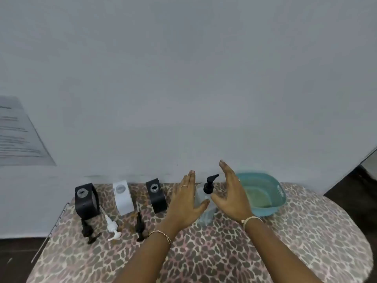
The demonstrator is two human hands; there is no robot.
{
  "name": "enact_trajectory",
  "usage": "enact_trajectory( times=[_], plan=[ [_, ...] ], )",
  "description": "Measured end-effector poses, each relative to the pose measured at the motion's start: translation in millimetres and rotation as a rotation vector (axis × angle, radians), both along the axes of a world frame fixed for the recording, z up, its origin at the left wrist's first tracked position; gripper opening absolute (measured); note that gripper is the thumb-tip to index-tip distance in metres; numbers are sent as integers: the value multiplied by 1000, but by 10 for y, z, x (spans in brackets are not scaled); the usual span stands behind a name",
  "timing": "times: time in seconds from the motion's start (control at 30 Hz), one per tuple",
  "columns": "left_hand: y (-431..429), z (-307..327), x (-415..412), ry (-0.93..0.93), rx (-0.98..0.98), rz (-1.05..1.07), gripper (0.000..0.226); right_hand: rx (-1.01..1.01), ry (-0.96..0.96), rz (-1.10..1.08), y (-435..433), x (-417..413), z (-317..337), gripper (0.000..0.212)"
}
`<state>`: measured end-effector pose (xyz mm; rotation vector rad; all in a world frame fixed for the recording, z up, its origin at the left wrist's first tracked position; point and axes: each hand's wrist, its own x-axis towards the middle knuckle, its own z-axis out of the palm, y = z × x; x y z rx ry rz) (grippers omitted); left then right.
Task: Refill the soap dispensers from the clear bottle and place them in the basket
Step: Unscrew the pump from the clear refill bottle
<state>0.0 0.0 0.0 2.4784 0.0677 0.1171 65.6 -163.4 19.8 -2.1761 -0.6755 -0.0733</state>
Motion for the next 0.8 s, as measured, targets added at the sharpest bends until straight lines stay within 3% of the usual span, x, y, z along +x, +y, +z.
enact_trajectory(
  times=[0.17,0.37,0.53,0.63,0.8],
  plan=[
    [-139,-81,98,68,-125,64,112,37,107,-172,74,5,-129,70],
    [-254,-255,212,147,-237,188,121,50,171,-214,144,73,-268,44],
    [-353,-328,289,118,-313,295,96,93,200,-229,209,82,-343,35],
    [-389,-295,310,138,-323,325,97,98,215,-245,239,86,-339,34],
    [-460,-246,339,94,-343,374,77,88,166,-283,293,93,-331,29]
  ],
)
